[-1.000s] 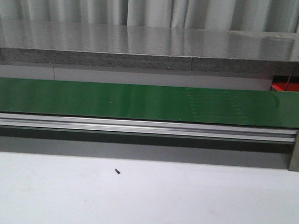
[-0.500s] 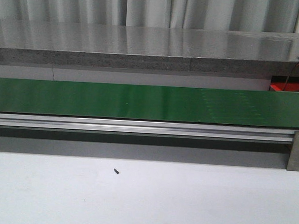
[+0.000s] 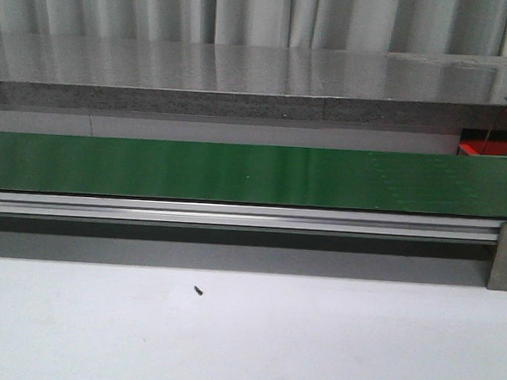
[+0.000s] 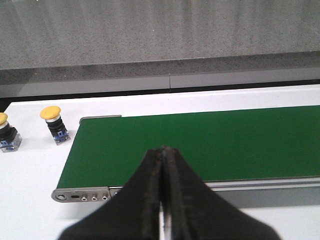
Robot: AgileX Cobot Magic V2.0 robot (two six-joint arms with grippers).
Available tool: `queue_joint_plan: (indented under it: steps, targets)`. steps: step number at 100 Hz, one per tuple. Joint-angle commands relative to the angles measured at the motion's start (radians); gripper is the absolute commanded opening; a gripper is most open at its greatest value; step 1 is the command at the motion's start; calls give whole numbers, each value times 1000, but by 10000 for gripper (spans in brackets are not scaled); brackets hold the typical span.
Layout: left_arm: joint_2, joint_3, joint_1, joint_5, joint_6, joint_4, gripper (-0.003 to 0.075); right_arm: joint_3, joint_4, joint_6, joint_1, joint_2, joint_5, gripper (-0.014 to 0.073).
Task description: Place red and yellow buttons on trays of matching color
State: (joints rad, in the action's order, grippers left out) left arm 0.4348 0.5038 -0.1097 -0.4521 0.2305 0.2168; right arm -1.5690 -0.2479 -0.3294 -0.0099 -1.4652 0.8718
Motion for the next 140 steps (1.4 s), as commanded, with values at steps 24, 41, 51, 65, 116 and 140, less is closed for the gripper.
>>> queue_joint_plan:
  steps: [24,41,51,65,116,140]
  targets:
    - [6,27,5,80,-4,8,-20,420,-3,-9,5,402,-273,519]
    - [6,27,5,76,-4,8,-20,592,-20,-9,5,554,-249,519]
    - [6,27,5,76,-4,8,-20,693,-27,-9,5,633,-234,519]
    - [6,27,5,76,-4,16,-20,812,-29,-9,5,754,-264,519]
    - [6,27,5,76,-4,19,-19,957,-29,-9,5,965,-276,3]
    - [6,27,5,76,-4,19,-19,957,-29,-9,5,965,-235,-68]
